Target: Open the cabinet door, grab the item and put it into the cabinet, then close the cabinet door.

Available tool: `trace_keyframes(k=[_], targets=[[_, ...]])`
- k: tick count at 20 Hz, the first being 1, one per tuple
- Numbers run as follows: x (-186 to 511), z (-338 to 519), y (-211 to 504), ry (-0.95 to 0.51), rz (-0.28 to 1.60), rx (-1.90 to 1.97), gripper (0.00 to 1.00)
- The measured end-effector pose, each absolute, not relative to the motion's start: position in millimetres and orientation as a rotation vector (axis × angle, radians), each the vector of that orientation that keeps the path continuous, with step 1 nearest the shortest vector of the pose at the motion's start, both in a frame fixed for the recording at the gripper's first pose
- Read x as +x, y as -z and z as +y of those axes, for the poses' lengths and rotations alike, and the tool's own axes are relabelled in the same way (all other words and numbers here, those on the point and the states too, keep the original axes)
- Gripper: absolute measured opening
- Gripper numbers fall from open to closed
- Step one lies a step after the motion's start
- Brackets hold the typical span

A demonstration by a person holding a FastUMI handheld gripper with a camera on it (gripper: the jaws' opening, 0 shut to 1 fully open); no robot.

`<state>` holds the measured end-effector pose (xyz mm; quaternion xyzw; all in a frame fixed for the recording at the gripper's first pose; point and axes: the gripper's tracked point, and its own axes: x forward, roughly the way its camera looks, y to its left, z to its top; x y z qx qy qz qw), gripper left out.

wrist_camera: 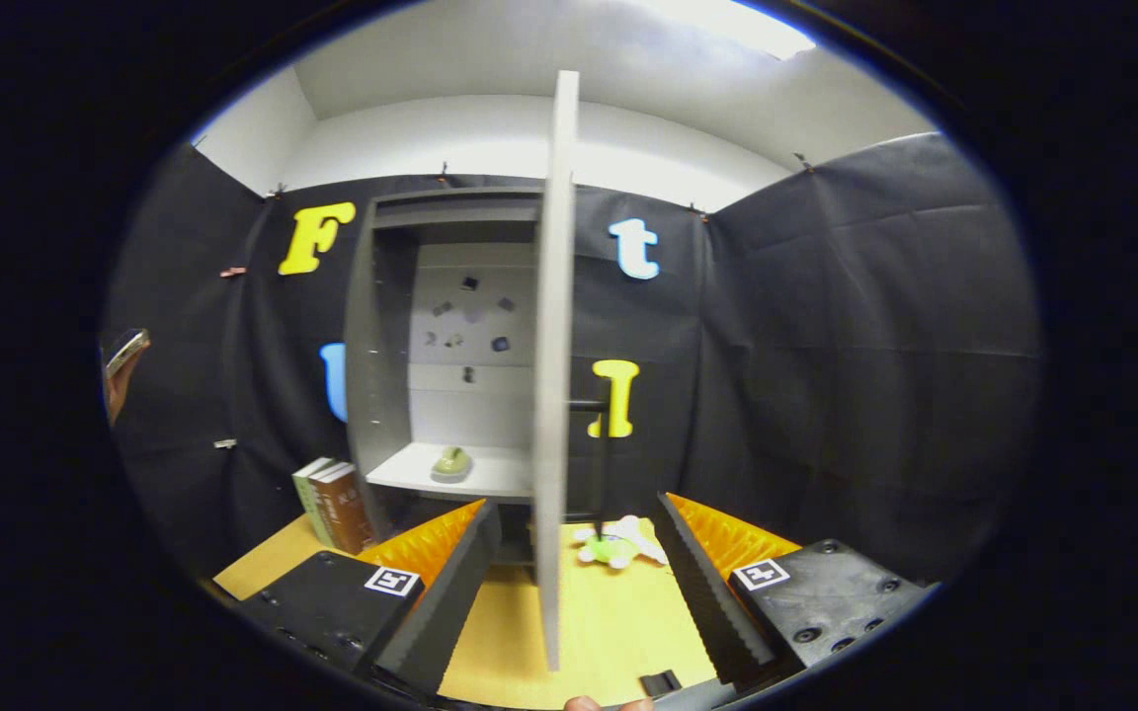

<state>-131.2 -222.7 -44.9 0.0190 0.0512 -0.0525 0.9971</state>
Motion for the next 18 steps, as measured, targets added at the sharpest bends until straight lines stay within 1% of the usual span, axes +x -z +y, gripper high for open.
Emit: trace_keyframes(k=[4, 8, 9, 10, 13, 18], targets=[[-101, -271, 68, 0.192, 0.127, 0.053, 0.98], [-69, -280, 73, 0.202, 0.133, 0.048, 0.98], [-70, -281, 71, 0.205, 0.128, 0.042, 0.98], [-68, -280, 70, 0.208, 0.119, 0.042, 0.96], [-70, -268, 71, 0.225, 0.124, 0.079, 0.96], [-74, -228, 73, 0.185, 0.131, 0.085, 0.96]])
